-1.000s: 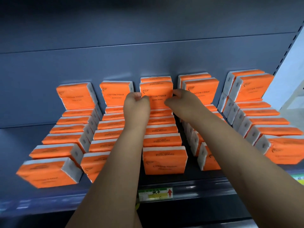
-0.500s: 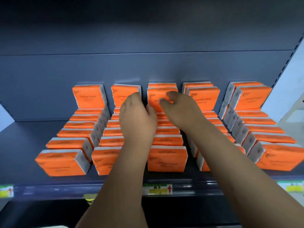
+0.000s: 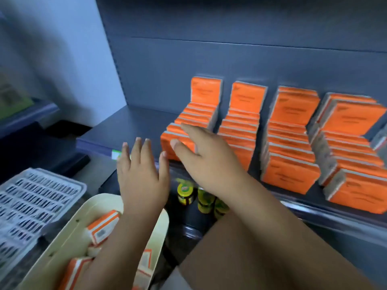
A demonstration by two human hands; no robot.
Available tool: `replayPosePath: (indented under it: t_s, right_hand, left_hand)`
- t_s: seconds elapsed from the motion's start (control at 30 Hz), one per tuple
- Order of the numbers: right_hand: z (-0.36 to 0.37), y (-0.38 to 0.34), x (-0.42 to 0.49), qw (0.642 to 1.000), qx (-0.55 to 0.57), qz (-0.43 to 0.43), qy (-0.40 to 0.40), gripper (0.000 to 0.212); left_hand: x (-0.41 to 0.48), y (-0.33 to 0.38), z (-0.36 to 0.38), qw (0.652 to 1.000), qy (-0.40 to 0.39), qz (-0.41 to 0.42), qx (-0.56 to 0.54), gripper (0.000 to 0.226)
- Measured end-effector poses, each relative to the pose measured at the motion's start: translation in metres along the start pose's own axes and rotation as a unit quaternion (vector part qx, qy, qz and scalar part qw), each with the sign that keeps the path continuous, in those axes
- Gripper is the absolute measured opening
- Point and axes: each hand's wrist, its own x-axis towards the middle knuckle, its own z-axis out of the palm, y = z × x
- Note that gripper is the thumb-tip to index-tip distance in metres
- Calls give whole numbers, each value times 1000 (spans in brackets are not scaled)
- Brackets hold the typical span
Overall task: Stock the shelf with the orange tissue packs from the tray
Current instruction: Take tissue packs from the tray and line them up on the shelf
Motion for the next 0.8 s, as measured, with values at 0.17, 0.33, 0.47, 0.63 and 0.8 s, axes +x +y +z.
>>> replayPosePath:
  t_s: [0.17, 0.33, 0.47, 0.63, 0.8]
  right_hand:
    - [103, -46, -21, 995, 1, -24, -102, 56]
    - [171, -66, -28, 987, -28, -7, -156, 53]
    - [212, -53, -41, 959, 112, 134, -226, 51]
    - [234, -26, -50, 876, 234, 311, -285, 27]
    - [279, -20, -25, 861, 167, 307, -371, 20]
  left_hand:
    - [-46, -128, -26, 992, -32, -45, 114, 63]
    - [-70, -196, -38, 981, -81, -110, 139, 64]
    - [-96, -223, -29, 976, -113, -141, 120, 62]
    - [-127, -242, -8, 954, -183, -222, 86, 65]
    - [-145, -255, 16, 924, -226, -302, 55, 50]
